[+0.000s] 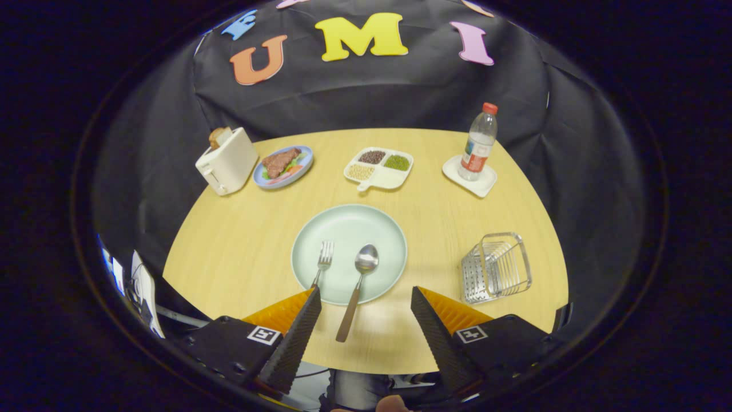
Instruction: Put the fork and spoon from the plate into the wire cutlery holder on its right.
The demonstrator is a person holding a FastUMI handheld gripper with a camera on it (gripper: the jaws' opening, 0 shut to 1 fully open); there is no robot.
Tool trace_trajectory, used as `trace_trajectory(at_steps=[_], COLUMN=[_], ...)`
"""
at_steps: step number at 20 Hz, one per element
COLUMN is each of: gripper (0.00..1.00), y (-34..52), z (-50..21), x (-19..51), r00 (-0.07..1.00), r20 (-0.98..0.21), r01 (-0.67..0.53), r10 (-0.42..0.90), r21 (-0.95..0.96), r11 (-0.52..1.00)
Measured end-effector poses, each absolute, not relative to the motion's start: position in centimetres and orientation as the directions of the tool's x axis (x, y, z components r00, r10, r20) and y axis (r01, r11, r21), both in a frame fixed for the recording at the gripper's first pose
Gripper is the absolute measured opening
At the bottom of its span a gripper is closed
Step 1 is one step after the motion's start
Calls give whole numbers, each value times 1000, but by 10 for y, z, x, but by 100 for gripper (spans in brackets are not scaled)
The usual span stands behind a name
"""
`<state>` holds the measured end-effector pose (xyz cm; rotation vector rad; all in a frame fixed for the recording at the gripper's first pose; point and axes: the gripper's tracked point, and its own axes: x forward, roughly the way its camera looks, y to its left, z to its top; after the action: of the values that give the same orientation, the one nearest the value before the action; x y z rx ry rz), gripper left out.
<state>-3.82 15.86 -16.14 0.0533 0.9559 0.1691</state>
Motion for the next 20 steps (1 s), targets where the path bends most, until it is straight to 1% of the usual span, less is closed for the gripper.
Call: trace_trajectory(at_steps=[4,7,9,10,11,13,18,20], gripper=[93,91,81,79,73,67,12,12], y=[165,166,168,169,172,176,180,178], z=[-205,-225,-234,-237,-244,-244,-252,-248], x=[-42,-41,-43,-44,-46,-50,-54,-52], r00=[471,428,403,388,372,336,301,303], r20=[-867,-889,-900,-905,-912,-923,-932,-928], r01=[-87,-56,-39,-39,-38,-31,-17,-27], r10=[161,164,167,174,176,190,201,216], r21=[136,155,165,172,174,191,206,218], r11=[987,986,985,984,984,981,978,976])
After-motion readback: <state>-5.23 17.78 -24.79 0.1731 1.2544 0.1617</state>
